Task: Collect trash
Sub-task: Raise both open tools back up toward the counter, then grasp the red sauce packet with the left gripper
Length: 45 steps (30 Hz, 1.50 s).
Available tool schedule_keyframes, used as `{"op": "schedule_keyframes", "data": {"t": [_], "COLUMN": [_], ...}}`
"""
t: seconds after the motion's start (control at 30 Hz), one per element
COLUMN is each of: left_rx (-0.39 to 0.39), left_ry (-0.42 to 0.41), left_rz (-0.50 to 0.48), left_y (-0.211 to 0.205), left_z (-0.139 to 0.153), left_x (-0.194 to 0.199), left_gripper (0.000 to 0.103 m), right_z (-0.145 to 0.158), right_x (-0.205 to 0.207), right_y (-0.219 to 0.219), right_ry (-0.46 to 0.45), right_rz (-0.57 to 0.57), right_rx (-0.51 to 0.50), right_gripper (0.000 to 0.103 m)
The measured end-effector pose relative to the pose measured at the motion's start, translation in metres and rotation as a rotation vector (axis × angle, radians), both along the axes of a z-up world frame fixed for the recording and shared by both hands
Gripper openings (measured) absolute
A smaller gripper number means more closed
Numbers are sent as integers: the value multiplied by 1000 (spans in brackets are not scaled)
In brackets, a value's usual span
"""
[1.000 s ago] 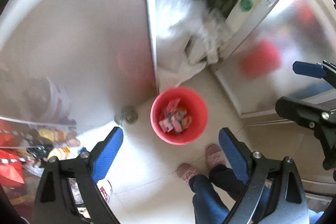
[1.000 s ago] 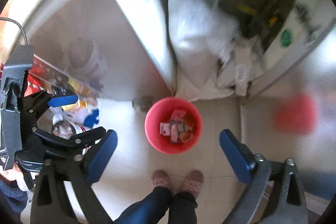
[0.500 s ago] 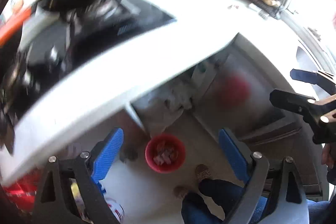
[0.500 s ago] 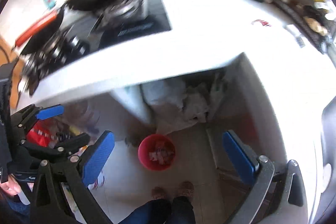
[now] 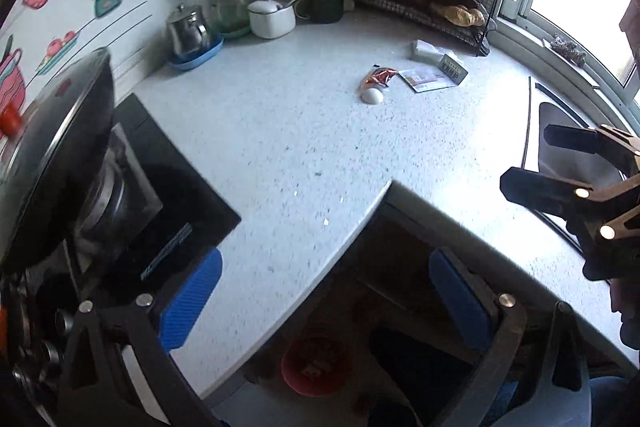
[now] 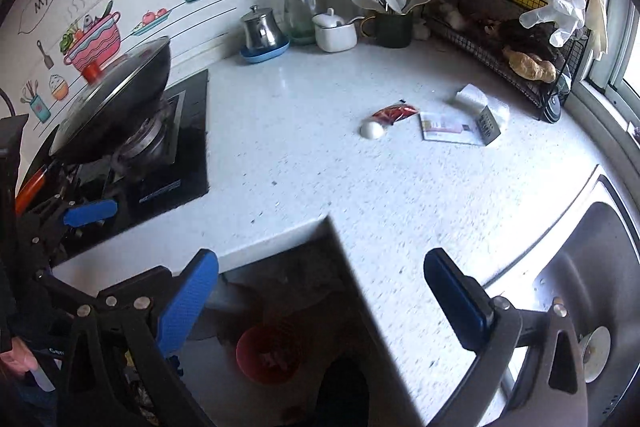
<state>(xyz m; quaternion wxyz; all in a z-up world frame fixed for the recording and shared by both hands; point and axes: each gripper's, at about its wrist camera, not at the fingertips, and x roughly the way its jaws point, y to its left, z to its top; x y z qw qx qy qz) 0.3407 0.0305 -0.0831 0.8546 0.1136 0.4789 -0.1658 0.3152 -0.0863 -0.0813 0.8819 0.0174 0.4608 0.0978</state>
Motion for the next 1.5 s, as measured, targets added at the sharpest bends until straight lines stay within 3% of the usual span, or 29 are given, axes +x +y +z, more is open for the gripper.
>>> {"op": "schedule_keyframes", "data": {"t": [0.27,0.57,0.83,1.03,1.1,1.17,1.3,1.37,1.5], "left_rx": [17,63,58,94,120,131,134,129,121], "left_ry": [70,149,226,247,244,259,260,258,272], "left_rz": [-125,-236,-302,-354,-372,-375,-381,-395,-399], "left_y": [-80,-137,-170,-189,-195,-201,-212,-216,-219], "left_z": [-7,-42,-70,-86,-90,-94,-97,-95,-91], "left_x": [107,199,252,266,264,264,262,259,252], "left_gripper": [103,103,103,102,88,66,55,36,22], "right_z": [-5,-22,-44,-52,-55,-56,-54,-52,-49], "right_x": [84,153,187,197,199,202,204,202,200], "right_y": [-71,-112,-136,-152,-158,-161,-168,-172,-182], "right_ry": [44,107,173,203,210,215,212,205,206], "right_rz": [-114,-161,-221,-258,-272,-283,-287,-292,-294], "right_rx": [-11,-38,-50,-42,-37,-28,-25,-28,-13], "right_gripper": [102,103,103,103,103,103,103,103,103]}}
